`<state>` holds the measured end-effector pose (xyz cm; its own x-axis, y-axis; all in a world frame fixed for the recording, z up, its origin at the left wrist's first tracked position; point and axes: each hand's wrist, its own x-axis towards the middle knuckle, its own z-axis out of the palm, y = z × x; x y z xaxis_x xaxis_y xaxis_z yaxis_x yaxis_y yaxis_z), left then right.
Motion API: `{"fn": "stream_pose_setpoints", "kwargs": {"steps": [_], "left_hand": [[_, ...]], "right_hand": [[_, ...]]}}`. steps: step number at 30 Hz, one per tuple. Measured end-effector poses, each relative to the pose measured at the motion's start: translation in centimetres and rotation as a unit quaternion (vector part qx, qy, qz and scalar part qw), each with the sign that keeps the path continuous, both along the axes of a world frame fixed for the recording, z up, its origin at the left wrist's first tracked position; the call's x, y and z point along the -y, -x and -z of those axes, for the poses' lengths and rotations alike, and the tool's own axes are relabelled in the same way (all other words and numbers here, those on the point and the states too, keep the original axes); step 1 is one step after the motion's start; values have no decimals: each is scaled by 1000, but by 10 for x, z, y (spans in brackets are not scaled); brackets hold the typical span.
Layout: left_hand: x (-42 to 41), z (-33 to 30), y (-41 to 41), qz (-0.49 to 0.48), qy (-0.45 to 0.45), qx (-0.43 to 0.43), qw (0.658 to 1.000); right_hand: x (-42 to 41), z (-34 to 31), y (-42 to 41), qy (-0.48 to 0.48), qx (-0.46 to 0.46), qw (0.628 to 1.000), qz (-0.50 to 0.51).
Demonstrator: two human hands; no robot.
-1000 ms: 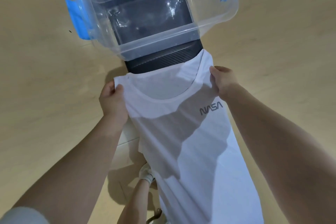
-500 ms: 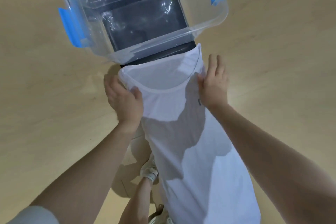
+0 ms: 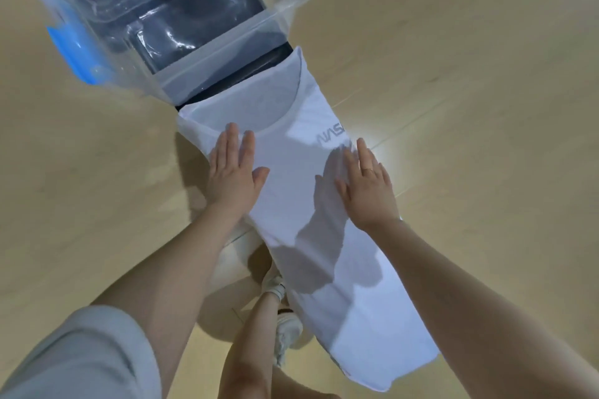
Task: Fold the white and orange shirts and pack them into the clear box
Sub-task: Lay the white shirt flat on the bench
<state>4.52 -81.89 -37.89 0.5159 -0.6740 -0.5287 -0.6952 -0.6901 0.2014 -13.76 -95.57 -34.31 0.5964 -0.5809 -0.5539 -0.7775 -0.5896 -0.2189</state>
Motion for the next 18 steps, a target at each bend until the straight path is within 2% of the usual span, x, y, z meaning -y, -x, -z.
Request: {"fn": "stream_pose_setpoints", "kwargs": {"steps": [2, 4, 8, 10, 14, 16, 18], "left_hand": [[-5, -12, 1, -12, 28, 8, 999], [-14, -24, 10, -37, 36, -6, 999], [-41, -41, 44, -207, 65, -118, 969], [-57, -48, 64, -263, 68, -163, 949], [-92, -48, 111, -325, 21, -289, 900], [-111, -33, 132, -352, 2, -335, 874], [-126, -13, 149, -402, -13, -401, 823]], "right_hand": [[-16, -22, 22, -16, 49, 998, 28], [-40, -39, 49, -50, 55, 994, 75], [-97, -49, 106, -69, 46, 984, 159], [-128, -48, 128, -81, 43, 966, 241], [-200, -38, 163, 6, 94, 906, 413], [-237, -30, 177, 61, 70, 854, 512], [-268, -17, 190, 77, 58, 786, 610]]}}
